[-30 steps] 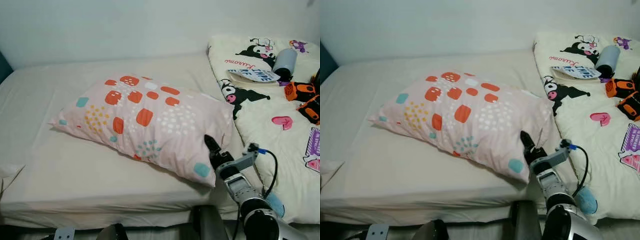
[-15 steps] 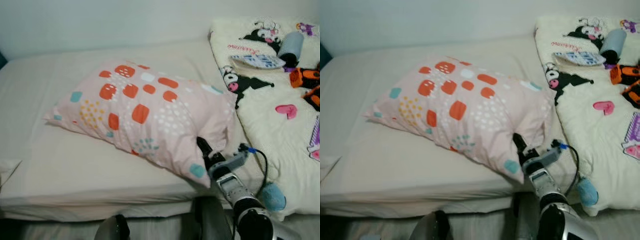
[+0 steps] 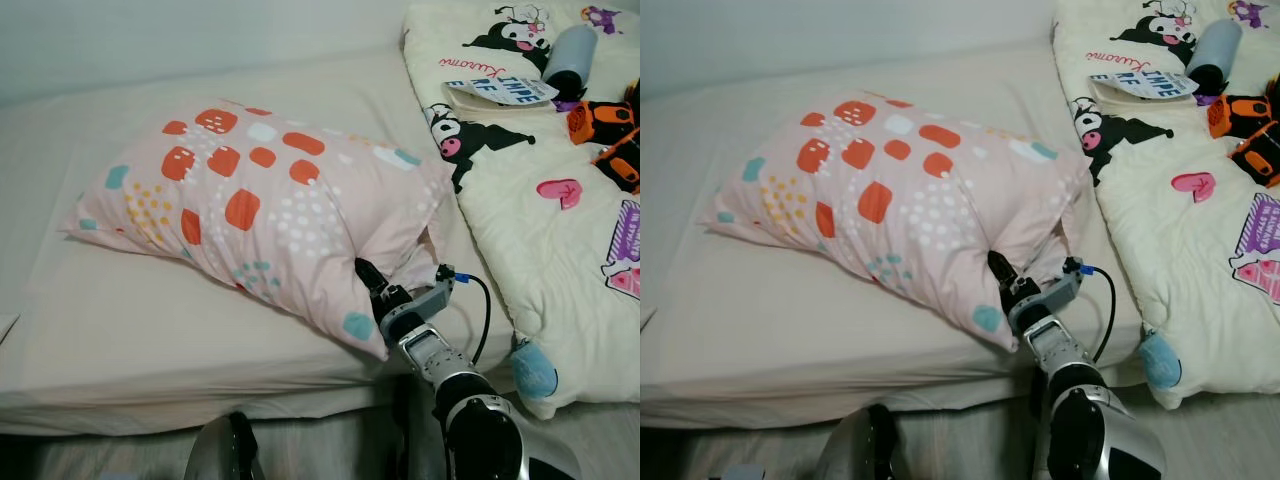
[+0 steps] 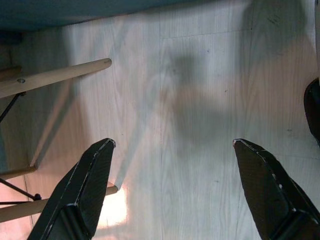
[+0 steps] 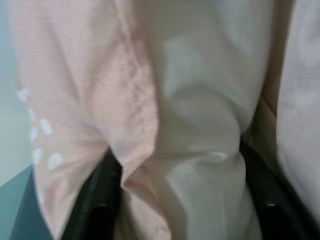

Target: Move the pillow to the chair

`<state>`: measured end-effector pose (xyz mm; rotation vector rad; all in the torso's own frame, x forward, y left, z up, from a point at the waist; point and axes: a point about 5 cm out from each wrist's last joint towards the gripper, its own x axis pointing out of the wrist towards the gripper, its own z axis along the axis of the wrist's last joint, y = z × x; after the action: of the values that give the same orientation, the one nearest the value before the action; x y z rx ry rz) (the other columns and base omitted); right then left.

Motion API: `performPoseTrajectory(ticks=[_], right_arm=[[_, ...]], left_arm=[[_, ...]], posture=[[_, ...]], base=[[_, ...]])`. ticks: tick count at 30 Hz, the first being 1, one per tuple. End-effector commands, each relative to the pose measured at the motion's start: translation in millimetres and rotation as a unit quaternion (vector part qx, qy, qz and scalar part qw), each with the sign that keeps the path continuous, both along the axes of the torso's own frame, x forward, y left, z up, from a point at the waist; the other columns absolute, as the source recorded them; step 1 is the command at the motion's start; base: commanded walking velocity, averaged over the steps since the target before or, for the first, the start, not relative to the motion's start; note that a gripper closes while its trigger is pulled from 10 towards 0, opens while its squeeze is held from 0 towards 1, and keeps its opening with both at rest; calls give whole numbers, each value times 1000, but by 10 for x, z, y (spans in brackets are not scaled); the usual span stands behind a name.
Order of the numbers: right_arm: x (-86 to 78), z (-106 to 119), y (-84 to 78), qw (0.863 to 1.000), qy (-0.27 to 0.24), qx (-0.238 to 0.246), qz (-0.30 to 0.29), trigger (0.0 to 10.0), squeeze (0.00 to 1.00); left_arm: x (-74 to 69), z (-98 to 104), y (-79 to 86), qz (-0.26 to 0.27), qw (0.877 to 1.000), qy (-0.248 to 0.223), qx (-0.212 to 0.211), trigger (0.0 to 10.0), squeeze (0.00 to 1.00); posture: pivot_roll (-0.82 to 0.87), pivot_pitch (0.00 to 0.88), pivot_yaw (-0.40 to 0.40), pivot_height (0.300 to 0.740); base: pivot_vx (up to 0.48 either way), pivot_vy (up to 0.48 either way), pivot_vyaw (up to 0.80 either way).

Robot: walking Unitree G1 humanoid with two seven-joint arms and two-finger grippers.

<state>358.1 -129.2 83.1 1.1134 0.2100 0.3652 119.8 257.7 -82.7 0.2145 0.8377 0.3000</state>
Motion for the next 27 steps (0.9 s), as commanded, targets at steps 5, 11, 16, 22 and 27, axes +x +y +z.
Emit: performPoseTrajectory(ticks=[5, 11, 16, 22, 27], right_arm=[[73, 132, 196, 999, -16, -27, 42, 0, 0], [179, 350, 176, 995, -60, -55, 53, 0, 0], [248, 495, 66, 993, -89, -64, 33, 0, 0], [356, 841, -71, 986, -157, -46, 16, 0, 0], [460, 1375, -235, 967, -249, -56, 11, 0, 0]], left_arm=[[109, 56, 108, 14, 1000, -4, 12, 10000, 0], [434, 159, 70, 28, 999, -40, 8, 10000, 0], [593, 266, 166, 61, 996, -65, 23, 10000, 0], [657, 358, 309, 102, 990, -78, 53, 10000, 0], [632, 394, 455, 153, 983, -57, 86, 10000, 0]], posture=[[86, 244, 122, 496], [54, 189, 102, 496], [38, 158, 84, 496], [12, 127, 75, 496], [-11, 98, 65, 511]], base=[[0, 0, 0], [0, 0, 0], [0, 0, 0], [0, 0, 0], [0, 0, 0]])
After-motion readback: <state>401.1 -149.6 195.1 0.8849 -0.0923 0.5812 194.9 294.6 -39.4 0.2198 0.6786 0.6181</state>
